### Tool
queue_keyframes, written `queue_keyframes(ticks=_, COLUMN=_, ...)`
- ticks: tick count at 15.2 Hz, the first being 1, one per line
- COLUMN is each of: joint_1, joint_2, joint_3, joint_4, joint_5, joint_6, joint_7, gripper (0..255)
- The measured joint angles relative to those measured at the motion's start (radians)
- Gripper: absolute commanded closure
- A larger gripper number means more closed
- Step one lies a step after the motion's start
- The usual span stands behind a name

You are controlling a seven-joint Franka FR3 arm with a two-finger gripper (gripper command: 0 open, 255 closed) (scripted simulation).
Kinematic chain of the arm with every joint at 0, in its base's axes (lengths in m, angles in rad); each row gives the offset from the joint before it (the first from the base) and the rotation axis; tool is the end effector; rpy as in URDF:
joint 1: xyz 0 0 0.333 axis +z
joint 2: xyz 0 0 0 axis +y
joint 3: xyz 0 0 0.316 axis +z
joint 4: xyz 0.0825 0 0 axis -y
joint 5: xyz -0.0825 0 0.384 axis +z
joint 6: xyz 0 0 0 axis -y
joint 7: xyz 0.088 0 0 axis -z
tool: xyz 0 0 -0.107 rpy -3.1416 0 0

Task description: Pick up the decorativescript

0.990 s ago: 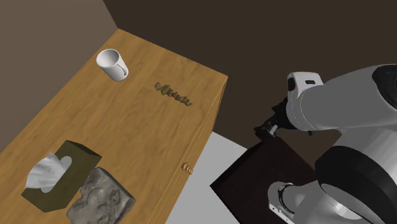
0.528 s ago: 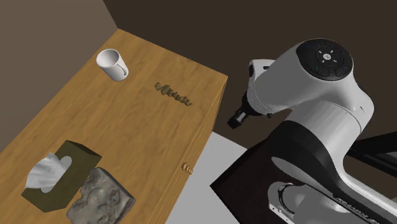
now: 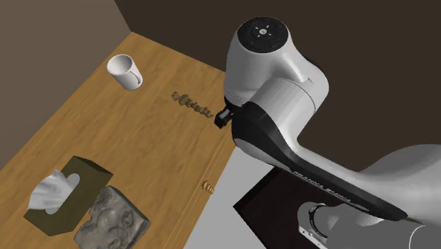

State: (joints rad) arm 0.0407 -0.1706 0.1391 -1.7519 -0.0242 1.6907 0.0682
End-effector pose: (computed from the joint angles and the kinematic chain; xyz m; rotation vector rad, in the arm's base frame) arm 0.5032 0.0954 0.6393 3.0977 0.1744 0.1752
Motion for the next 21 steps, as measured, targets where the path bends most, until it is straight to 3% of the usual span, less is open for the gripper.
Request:
queue_keyframes(ticks=5, joint_1=0.019, joint_2=0.235, joint_3=0.028, joint_4=0.253, joint_5=-0.024, joint_6=-0.063, joint_7=0.048, gripper=0)
queue_keyframes(ticks=10, joint_1=0.064, joint_2=0.527, joint_3=0.043, joint_4=0.644, joint_5=-0.063, joint_6=-0.207, joint_7=0.087, gripper=0)
queue_keyframes(ticks=13, joint_1=0.069, joint_2=0.571, joint_3=0.042, joint_4=0.671, joint_5=-0.068, joint_6=-0.198, joint_7=0.091, gripper=0)
queue_keyframes(ticks=19, joint_1=0.061, joint_2=0.538, joint_3=0.043, joint_4=0.544, joint_5=-0.061, joint_6=-0.106, joint_7=0.095, gripper=0)
queue_keyframes(ticks=20, joint_1=0.061, joint_2=0.537, joint_3=0.043, joint_4=0.54, joint_5=-0.061, joint_6=-0.103, joint_7=0.095, gripper=255)
queue_keyframes(ticks=21, joint_1=0.061, joint_2=0.536, joint_3=0.043, joint_4=0.538, joint_5=-0.061, joint_6=-0.101, joint_7=0.095, gripper=255)
